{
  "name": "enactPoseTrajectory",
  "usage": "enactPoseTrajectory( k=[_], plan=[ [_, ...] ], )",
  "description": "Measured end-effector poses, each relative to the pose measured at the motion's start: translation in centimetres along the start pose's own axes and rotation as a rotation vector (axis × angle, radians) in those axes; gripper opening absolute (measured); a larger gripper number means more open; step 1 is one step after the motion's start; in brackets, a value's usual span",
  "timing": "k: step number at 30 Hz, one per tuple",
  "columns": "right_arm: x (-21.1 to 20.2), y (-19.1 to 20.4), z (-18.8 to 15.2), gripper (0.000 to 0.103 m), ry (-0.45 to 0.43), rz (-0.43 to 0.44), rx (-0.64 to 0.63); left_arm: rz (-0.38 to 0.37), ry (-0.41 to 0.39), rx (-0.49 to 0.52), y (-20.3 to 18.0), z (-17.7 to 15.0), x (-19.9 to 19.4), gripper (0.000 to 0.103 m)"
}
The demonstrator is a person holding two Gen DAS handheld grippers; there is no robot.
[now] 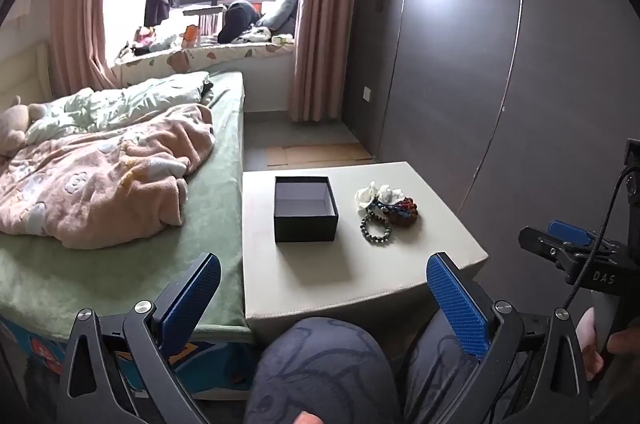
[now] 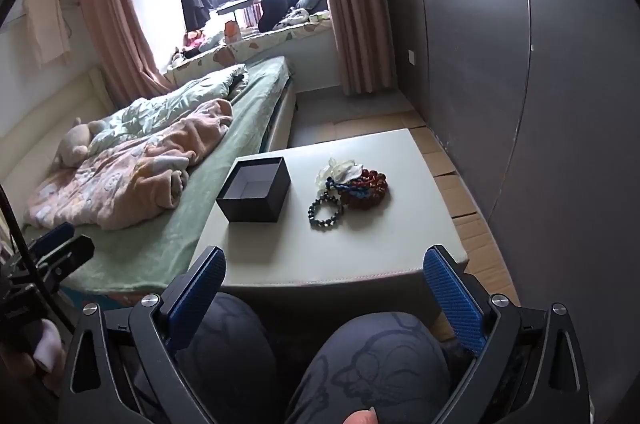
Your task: Organize jewelry
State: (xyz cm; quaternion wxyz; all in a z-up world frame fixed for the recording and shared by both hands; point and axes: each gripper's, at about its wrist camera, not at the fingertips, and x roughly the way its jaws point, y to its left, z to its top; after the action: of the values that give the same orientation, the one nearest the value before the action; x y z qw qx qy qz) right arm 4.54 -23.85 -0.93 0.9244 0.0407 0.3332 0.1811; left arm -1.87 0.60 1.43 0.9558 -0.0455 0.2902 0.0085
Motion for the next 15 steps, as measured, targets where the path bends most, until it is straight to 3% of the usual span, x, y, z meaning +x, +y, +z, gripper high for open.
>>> enactPoseTrajectory(
  k=[15],
  plan=[
    [0.1,1.1,0.2,0.1,0.004,0.015,-0.034,0.0,-0.015,0.001,1.1,1.4,-1.0,0.103]
  ],
)
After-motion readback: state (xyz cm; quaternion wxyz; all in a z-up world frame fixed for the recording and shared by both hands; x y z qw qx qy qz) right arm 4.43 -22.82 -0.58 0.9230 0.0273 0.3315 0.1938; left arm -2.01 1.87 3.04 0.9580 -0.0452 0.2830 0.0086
